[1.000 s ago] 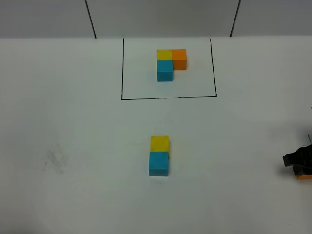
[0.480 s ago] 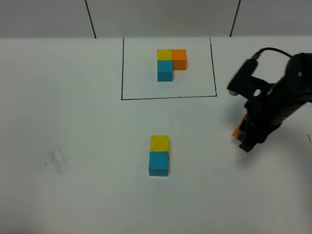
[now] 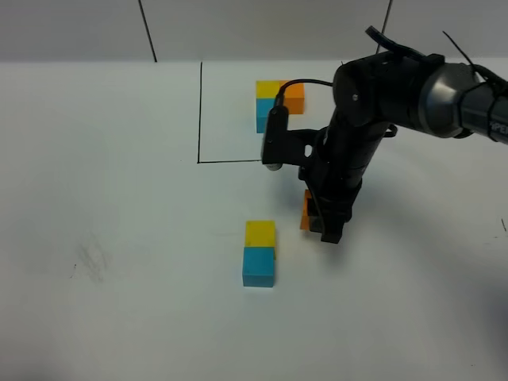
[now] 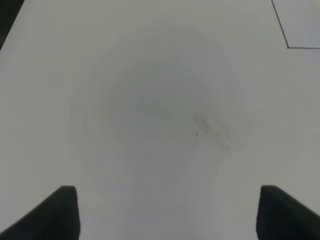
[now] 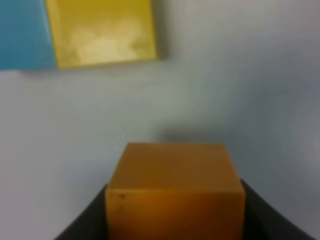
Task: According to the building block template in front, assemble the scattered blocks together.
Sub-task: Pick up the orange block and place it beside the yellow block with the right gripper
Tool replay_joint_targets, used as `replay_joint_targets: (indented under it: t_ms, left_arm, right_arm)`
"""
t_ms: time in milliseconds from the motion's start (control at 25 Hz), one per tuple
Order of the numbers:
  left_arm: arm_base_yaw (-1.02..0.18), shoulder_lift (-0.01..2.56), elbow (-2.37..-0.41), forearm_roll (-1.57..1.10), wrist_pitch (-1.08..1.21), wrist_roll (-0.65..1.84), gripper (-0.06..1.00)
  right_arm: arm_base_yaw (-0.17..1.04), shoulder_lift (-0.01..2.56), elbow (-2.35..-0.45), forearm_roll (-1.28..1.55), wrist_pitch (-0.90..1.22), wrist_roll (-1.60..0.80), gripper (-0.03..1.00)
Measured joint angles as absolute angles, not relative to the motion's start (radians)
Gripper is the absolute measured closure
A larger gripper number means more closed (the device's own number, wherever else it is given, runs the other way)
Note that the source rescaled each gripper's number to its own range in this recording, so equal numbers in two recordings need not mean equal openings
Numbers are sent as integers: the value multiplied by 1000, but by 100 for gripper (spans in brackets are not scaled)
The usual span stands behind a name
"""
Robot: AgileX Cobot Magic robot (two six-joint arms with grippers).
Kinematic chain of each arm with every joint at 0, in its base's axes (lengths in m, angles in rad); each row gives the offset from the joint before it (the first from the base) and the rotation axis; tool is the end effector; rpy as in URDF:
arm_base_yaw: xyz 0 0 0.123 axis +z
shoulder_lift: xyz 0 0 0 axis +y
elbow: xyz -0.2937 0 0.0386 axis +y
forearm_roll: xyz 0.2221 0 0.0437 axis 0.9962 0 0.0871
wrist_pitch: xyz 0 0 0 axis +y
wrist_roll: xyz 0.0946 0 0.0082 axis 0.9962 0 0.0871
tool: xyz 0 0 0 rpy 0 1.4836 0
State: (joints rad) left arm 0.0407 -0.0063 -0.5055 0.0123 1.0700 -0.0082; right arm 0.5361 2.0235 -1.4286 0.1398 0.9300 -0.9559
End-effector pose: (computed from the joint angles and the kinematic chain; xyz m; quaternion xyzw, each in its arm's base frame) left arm -0.0371 -0.0005 0.2635 -0.0211 0.8523 0.0146 0.5224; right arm 0.3251 0.2055 0.1885 -0.6477 0.7567 0.0435 0.0771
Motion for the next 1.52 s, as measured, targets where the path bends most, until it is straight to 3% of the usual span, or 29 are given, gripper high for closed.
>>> replay_joint_targets:
  t_ms: [760,1520]
  left_arm:
    - [41,-6,-506,12,1070,-8,40]
    - [41,-6,-506,12,1070,-8,40]
  right_arm:
    - [629,2034,-1416,94,924,-884,95]
    - [632,2105,-1410,105,841,-915,95]
